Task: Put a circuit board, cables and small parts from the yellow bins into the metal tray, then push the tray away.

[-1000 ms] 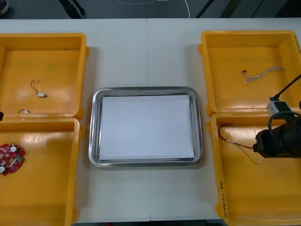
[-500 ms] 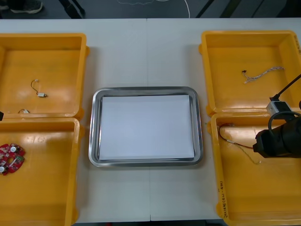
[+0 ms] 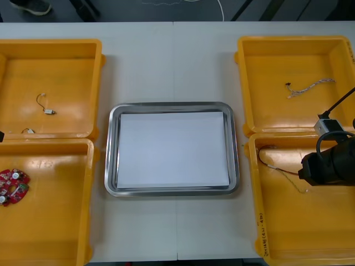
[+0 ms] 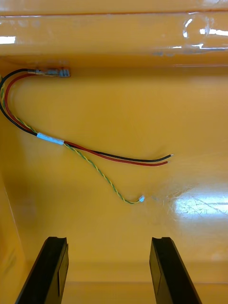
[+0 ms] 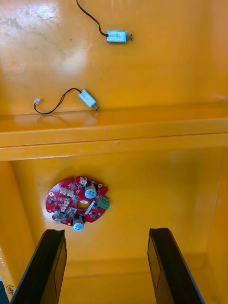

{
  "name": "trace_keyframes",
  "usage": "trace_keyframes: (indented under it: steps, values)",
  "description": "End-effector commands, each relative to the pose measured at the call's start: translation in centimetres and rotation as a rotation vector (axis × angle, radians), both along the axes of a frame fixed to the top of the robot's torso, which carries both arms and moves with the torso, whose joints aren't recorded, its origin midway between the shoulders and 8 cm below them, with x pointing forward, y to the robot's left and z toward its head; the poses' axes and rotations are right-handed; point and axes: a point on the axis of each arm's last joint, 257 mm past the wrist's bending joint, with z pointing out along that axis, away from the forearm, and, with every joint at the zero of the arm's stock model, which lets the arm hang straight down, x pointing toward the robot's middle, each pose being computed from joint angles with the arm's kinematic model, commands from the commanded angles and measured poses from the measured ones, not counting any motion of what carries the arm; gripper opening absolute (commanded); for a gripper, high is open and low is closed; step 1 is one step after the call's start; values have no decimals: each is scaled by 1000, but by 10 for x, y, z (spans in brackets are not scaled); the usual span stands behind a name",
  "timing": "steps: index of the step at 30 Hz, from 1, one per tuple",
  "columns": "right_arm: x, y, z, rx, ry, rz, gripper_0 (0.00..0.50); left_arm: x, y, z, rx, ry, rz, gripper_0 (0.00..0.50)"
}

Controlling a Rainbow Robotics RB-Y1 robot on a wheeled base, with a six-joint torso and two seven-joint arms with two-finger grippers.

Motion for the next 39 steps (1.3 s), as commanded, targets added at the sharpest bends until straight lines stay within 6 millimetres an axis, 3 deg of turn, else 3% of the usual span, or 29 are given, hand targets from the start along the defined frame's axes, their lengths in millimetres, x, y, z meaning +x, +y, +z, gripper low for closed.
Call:
trace_keyframes:
  steps: [1,39]
  values:
    - [3,-12,7,-6,-20,-29,500,-5,16,15,54,-18,1,500]
    - [3,-12,7,-6,-20,-29,500,-5,16,15,54,-18,1,500]
